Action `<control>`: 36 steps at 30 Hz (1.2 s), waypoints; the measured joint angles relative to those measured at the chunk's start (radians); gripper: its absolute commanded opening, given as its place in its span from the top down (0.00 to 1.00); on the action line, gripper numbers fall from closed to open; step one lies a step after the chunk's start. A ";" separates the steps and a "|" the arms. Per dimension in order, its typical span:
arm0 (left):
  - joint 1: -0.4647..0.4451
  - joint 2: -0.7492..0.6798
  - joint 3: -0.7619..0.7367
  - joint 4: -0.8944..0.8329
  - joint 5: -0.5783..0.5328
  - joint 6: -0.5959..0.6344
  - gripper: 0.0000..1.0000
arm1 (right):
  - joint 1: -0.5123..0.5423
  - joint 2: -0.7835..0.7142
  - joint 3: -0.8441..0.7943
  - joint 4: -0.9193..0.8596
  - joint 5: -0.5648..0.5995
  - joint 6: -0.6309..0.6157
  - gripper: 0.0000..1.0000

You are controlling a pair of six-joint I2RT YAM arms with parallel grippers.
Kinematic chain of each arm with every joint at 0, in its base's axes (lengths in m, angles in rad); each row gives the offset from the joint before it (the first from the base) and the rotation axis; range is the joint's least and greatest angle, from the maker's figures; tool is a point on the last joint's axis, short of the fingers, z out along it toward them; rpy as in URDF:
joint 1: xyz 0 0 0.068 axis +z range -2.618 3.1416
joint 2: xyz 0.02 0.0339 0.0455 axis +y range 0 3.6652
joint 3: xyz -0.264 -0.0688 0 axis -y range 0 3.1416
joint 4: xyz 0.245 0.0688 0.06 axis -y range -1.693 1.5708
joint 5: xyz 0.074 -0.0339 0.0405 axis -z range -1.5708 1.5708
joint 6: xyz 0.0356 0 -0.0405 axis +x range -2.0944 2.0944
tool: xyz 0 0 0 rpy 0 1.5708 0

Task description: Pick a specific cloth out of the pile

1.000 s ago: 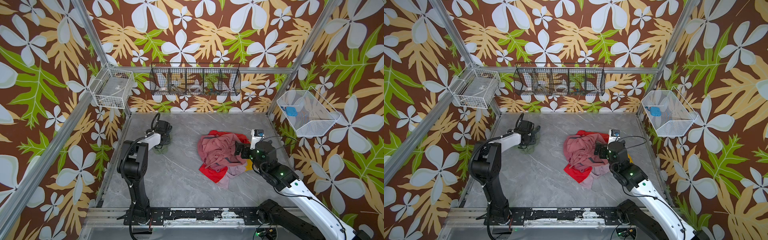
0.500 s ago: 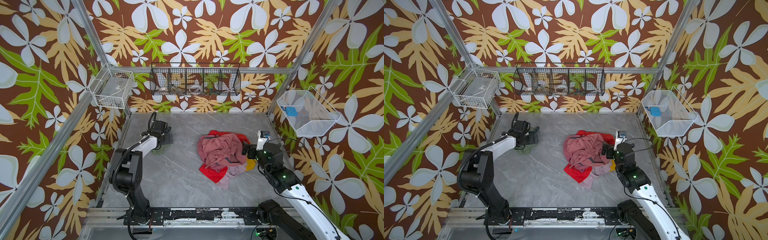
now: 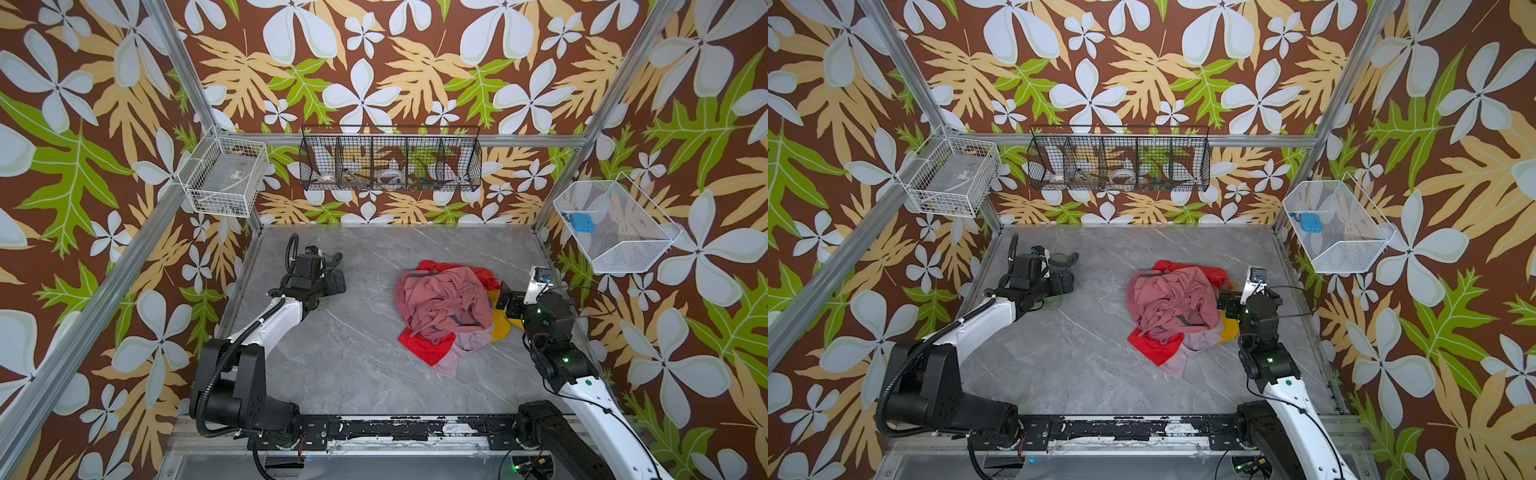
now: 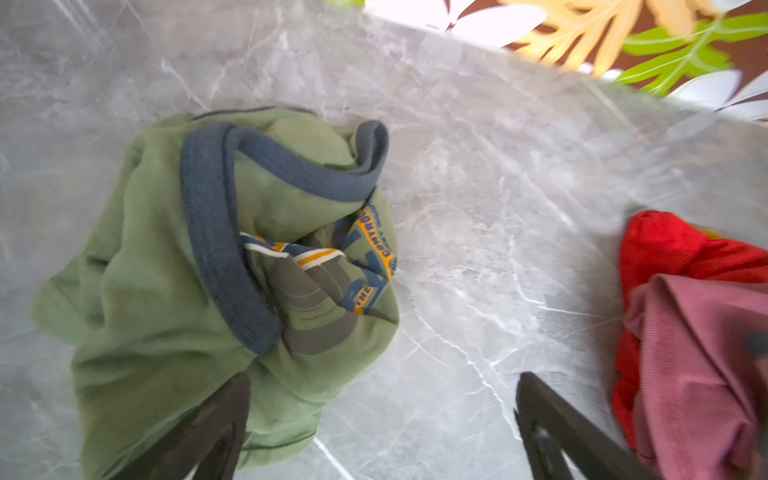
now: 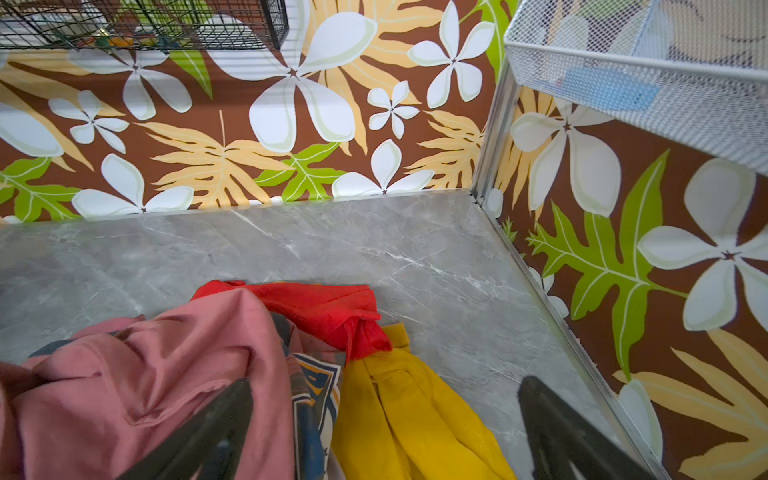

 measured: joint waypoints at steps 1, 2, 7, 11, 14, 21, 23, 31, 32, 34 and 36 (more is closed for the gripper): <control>0.000 -0.017 -0.012 0.011 0.000 -0.001 0.00 | -0.009 -0.007 -0.020 0.015 0.002 -0.001 0.00; 0.000 -0.039 -0.030 0.026 0.002 -0.003 0.00 | -0.020 -0.014 -0.044 0.035 0.006 -0.001 0.00; 0.000 -0.155 -0.116 0.087 -0.019 -0.007 0.00 | -0.075 -0.036 -0.178 0.159 0.025 -0.001 0.00; 0.000 -0.225 -0.168 0.121 -0.060 -0.006 0.00 | -0.082 -0.020 -0.272 0.278 0.029 -0.002 0.00; 0.000 -0.294 -0.243 0.169 -0.132 -0.008 0.00 | -0.085 0.006 -0.335 0.383 0.032 -0.009 0.00; 0.001 -0.468 -0.539 0.430 -0.346 -0.022 0.00 | -0.086 0.167 -0.458 0.659 0.050 -0.028 0.00; 0.001 -0.481 -0.580 0.481 -0.392 -0.020 0.00 | -0.086 0.232 -0.457 0.723 0.048 -0.045 0.01; 0.001 -0.387 -0.639 0.763 -0.484 0.064 0.00 | -0.085 0.469 -0.386 0.897 0.024 -0.080 0.00; 0.001 -0.360 -0.643 0.795 -0.500 0.081 0.01 | -0.085 0.496 -0.374 0.916 0.023 -0.084 0.00; 0.001 -0.319 -0.660 0.869 -0.514 0.109 0.00 | -0.085 0.539 -0.350 0.936 0.021 -0.099 0.00; 0.003 -0.282 -0.692 0.951 -0.517 0.140 0.01 | -0.086 0.582 -0.328 0.965 0.000 -0.101 0.01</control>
